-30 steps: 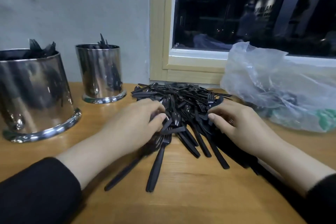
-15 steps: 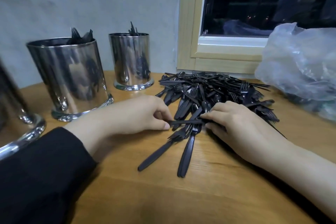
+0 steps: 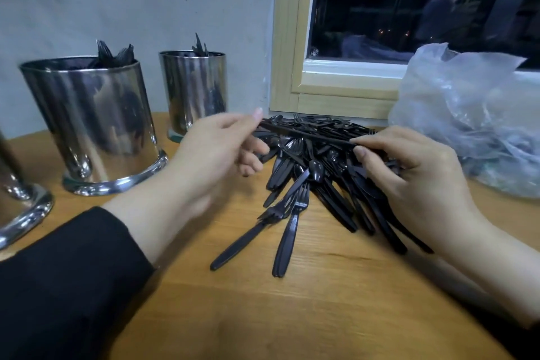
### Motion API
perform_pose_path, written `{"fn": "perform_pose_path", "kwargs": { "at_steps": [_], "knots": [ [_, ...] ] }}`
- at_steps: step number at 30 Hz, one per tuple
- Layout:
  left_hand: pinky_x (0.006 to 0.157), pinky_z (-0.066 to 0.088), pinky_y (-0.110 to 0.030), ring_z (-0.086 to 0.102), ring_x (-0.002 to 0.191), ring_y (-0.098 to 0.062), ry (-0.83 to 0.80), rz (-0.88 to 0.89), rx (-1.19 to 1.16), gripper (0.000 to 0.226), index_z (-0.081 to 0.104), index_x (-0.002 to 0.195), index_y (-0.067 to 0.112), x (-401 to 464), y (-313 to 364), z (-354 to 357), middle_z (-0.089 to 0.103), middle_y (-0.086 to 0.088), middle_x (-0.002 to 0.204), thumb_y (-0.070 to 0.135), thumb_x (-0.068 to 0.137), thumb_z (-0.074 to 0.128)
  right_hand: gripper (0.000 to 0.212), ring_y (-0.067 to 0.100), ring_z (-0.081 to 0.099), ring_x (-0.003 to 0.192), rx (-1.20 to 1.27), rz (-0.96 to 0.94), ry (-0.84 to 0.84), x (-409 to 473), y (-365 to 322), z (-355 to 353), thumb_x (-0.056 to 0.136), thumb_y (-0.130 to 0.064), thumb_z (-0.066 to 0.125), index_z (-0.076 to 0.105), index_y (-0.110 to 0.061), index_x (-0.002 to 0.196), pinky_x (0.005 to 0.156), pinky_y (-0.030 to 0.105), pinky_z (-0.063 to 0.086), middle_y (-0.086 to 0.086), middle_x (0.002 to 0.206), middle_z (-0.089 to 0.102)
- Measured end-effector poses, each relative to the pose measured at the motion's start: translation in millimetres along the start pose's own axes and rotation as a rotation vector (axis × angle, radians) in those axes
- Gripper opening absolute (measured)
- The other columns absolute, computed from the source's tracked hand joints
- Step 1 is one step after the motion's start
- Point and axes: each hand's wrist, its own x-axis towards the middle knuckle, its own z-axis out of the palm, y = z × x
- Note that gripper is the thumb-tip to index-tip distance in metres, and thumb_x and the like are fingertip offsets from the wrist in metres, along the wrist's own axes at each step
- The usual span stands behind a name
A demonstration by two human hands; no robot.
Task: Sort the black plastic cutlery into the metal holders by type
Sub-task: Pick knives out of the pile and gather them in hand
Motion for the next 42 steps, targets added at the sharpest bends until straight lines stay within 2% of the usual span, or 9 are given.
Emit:
{"fn": "perform_pose_path", "kwargs": {
  "at_steps": [5,8,12,14,17,24,29,32,42],
  "knots": [
    [0.076,0.064,-0.032,0.076,0.087,-0.026,-0.118,-0.234,-0.526,0.034,0.065,0.112,-0.001,-9,5,54,0.077,-0.022,0.104,0.031,0.104,0.056,0.018,0.019,0.059,0.076,-0.082,-0.192,0.016,3,1,4,0.093,-0.016,0.069,0.078,-0.008,0.107,0.071,0.034,0.051,0.001,0.089,0.071],
    [0.073,0.064,-0.036,0.076,0.078,-0.026,-0.022,-0.188,-0.614,0.019,0.063,0.107,0.004,-5,5,80,0.078,-0.017,0.091,0.018,0.108,0.05,0.025,0.017,0.061,0.084,-0.009,-0.231,-0.076,5,3,0,0.096,-0.028,0.065,0.077,-0.01,0.11,0.08,0.025,0.05,-0.003,0.096,0.071],
    [0.048,0.051,-0.028,0.048,0.046,-0.012,0.129,-0.082,-0.461,0.025,0.065,0.118,0.018,1,1,93,0.051,0.002,0.06,0.029,0.111,0.044,0.039,-0.005,0.057,0.082,-0.023,0.142,-0.086,9,28,-25,0.099,-0.053,0.048,0.073,-0.024,0.095,0.071,0.014,0.042,-0.018,0.085,0.064],
    [0.038,0.029,-0.021,0.031,0.044,-0.007,0.093,-0.115,-0.368,0.026,0.064,0.124,0.024,-2,-5,99,0.039,0.006,0.058,0.034,0.11,0.044,0.046,0.0,0.057,0.071,-0.178,0.311,-0.193,9,49,-35,0.094,-0.06,0.044,0.068,-0.023,0.084,0.064,0.024,0.046,-0.009,0.072,0.063],
    [0.039,0.023,-0.021,0.029,0.045,-0.007,0.058,-0.183,-0.336,0.027,0.06,0.132,0.021,-9,-13,104,0.044,0.003,0.064,0.026,0.11,0.045,0.052,0.015,0.064,0.072,-0.338,0.451,-0.503,9,64,-40,0.093,-0.065,0.046,0.069,-0.02,0.085,0.067,0.034,0.055,0.0,0.075,0.068],
    [0.046,0.034,-0.026,0.041,0.053,-0.009,-0.038,-0.042,-0.174,0.023,0.068,0.12,0.021,-20,-17,102,0.059,0.002,0.075,0.02,0.107,0.05,0.053,0.012,0.061,0.081,-0.425,0.494,-0.795,8,49,-34,0.076,-0.078,0.059,0.059,-0.028,0.094,0.073,0.034,0.055,-0.006,0.089,0.064],
    [0.045,0.034,-0.023,0.039,0.051,-0.01,-0.083,-0.006,-0.108,0.026,0.067,0.125,0.026,-27,-19,104,0.059,0.004,0.072,0.023,0.109,0.047,0.033,0.017,0.061,0.09,-0.422,0.461,-0.78,8,40,-32,0.085,-0.053,0.069,0.064,-0.026,0.105,0.079,0.034,0.053,-0.003,0.101,0.065],
    [0.046,0.034,-0.024,0.039,0.052,-0.01,-0.089,-0.006,-0.081,0.027,0.067,0.126,0.027,-27,-20,104,0.059,0.005,0.072,0.024,0.109,0.046,0.026,0.015,0.061,0.085,-0.428,0.452,-0.759,5,39,-30,0.085,-0.051,0.068,0.064,-0.027,0.095,0.076,0.033,0.054,-0.005,0.093,0.066],
    [0.045,0.033,-0.025,0.038,0.051,-0.012,-0.089,0.012,-0.086,0.023,0.068,0.112,0.03,-27,-19,105,0.059,0.003,0.073,0.023,0.109,0.046,0.056,0.009,0.055,0.064,-0.467,0.434,-0.774,4,22,-24,0.078,-0.077,0.062,0.06,-0.021,0.073,0.054,0.029,0.041,-0.006,0.068,0.06]
  ]
}}
